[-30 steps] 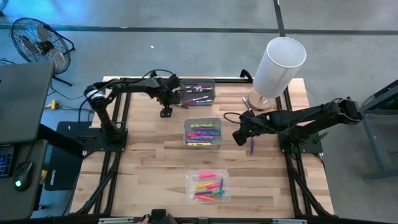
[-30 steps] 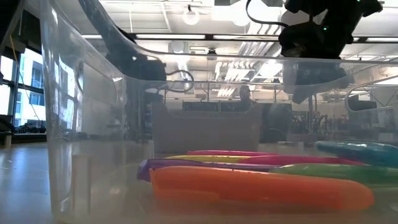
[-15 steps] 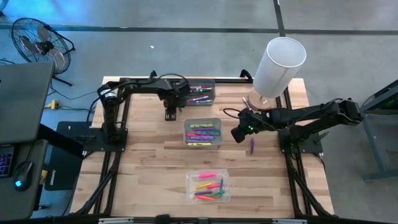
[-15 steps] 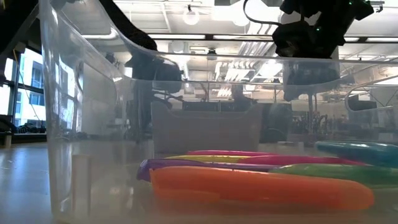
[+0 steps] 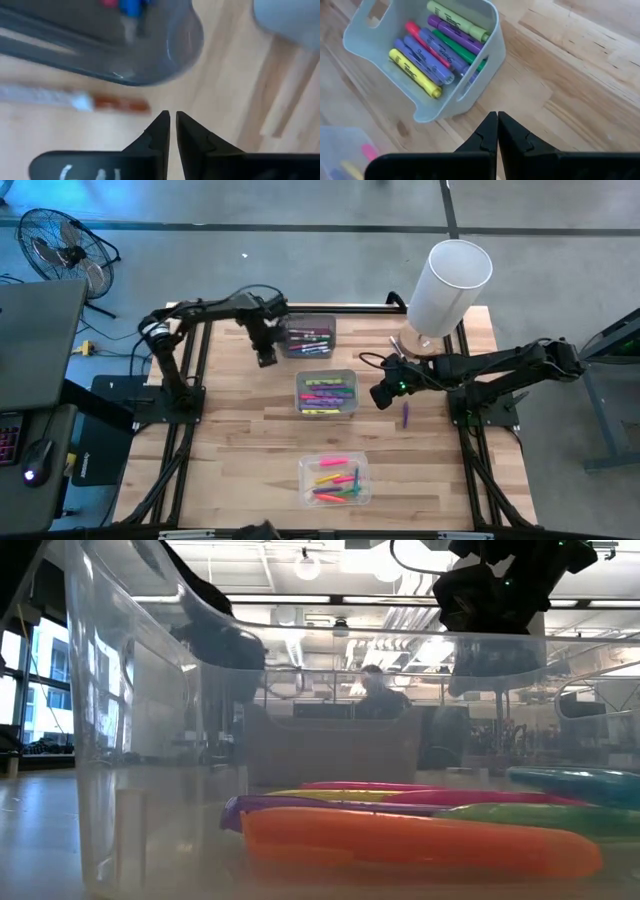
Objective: Pick & Place Markers
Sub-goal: Put the brown marker pen into the black bin
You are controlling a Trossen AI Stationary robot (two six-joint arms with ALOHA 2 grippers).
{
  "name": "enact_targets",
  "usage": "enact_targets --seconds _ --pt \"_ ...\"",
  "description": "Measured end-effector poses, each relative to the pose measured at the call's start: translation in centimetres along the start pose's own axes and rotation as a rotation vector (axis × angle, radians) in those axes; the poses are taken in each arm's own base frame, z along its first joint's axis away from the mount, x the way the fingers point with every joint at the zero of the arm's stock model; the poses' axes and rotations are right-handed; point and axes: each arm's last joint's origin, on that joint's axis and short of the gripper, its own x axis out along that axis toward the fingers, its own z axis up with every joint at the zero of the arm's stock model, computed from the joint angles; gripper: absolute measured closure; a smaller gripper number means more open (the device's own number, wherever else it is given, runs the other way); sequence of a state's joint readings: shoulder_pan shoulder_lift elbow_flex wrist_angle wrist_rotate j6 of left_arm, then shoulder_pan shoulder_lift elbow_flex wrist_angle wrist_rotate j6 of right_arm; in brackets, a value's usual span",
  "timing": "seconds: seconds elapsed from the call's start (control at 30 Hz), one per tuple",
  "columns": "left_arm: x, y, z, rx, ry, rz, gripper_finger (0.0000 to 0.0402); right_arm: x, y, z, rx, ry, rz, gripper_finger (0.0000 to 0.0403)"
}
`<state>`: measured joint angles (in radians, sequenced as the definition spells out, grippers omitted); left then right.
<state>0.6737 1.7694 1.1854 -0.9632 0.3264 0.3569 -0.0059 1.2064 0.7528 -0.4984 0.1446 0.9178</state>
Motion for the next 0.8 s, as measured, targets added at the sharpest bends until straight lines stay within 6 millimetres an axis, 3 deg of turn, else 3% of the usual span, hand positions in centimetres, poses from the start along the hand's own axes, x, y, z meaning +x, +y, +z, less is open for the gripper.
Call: enact_targets --seconds 0.13,0.33,0.57,0.8 --pt "-2.0 0.0 0.0 0.029 -0.107 0.035 0.0383 0.0 0.0 0.0 -0.007 -0.001 -0.001 0.0402" --pt "-3.6 0.1 -1.0 0.057 -0.086 0.138 0.0392 0.0 0.0 0.0 -0.014 -0.003 0.0 0.0402" --pt "-5.0 4.0 -3.3 -0.356 -0.115 0.214 0.0392 0.0 0.0 0.1 -0.027 -0.011 -0.006 0.0402" --pt "-4.2 8.5 -8.8 -0.65 -0.062 0.234 0.0359 0.0 0.0 0.1 -0.04 -0.011 -0.006 0.0402"
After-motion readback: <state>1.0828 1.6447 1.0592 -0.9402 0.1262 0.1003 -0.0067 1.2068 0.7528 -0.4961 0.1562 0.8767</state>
